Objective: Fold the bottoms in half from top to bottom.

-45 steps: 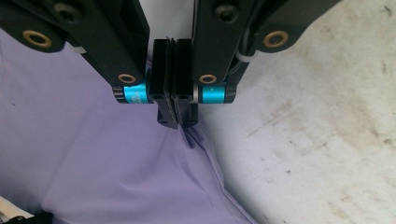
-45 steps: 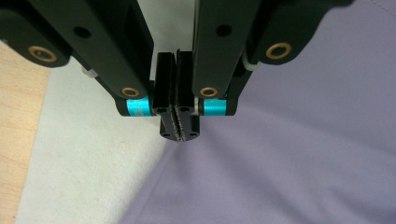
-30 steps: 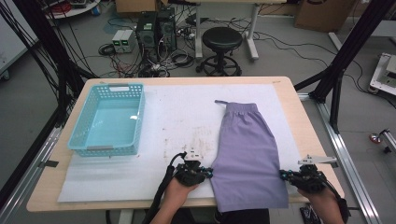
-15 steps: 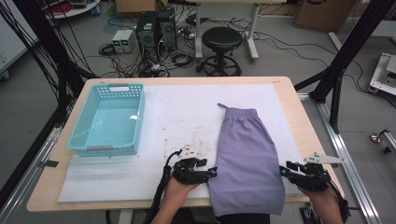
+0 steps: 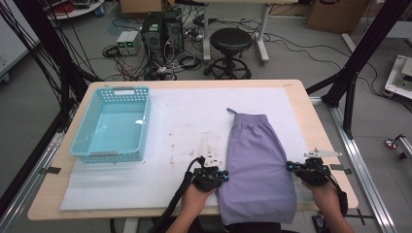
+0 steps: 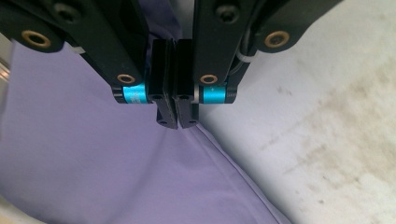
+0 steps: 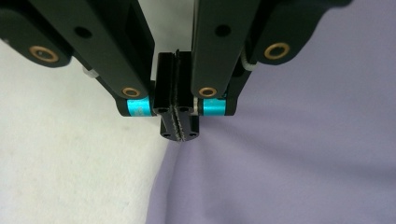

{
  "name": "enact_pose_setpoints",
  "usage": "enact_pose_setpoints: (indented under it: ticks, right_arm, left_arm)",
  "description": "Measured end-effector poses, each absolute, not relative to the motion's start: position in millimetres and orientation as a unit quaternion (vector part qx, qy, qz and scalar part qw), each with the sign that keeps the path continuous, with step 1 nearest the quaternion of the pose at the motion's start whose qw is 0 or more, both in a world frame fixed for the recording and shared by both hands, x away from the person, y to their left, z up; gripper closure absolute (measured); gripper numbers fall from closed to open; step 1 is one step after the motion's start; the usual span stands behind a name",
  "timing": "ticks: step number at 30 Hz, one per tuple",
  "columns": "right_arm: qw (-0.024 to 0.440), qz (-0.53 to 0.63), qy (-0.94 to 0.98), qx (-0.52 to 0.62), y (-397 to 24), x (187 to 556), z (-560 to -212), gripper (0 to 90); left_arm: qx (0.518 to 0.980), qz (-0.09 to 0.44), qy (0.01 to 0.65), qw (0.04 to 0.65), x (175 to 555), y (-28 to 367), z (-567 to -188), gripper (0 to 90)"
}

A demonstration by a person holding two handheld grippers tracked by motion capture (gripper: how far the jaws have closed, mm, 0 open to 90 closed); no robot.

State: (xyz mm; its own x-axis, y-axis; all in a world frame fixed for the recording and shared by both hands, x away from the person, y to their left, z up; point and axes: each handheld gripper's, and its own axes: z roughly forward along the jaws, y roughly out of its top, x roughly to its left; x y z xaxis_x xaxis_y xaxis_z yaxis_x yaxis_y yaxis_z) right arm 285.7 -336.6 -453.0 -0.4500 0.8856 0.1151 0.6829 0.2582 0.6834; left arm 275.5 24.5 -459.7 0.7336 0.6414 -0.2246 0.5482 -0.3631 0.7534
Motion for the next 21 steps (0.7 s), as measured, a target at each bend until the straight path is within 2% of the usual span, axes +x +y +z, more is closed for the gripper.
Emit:
enact_pose_setpoints:
  ticks: [8,10,11,12,13,15,21]
  right_arm:
    - [0.119,0.337,0.796,0.487,-329.2,254.7,-449.4,90.0]
    - [0.117,0.338,0.798,0.485,-328.5,249.7,-448.8,89.0]
    - [0.118,0.341,0.798,0.483,-328.5,249.5,-447.4,82.1]
    - [0.123,0.347,0.797,0.479,-328.6,251.3,-445.1,71.0]
    - [0.13,0.357,0.793,0.476,-329.0,254.4,-442.2,65.4]
    - [0.153,0.368,0.784,0.476,-329.8,263.4,-435.4,58.5]
    - [0.169,0.404,0.761,0.479,-329.4,309.4,-422.4,50.9]
  left_arm:
    - [0.829,0.034,0.347,0.437,250.2,40.7,-459.0,87.7]
    - [0.828,0.036,0.343,0.442,251.6,42.2,-457.5,85.3]
    - [0.824,0.043,0.347,0.447,254.8,42.4,-456.2,77.4]
    - [0.817,0.043,0.354,0.452,260.3,43.0,-454.1,65.8]
    - [0.811,0.042,0.359,0.461,267.1,43.8,-451.2,60.9]
    - [0.798,0.046,0.363,0.479,282.7,44.1,-443.2,54.2]
    - [0.77,0.068,0.36,0.523,331.3,36.7,-422.7,47.8]
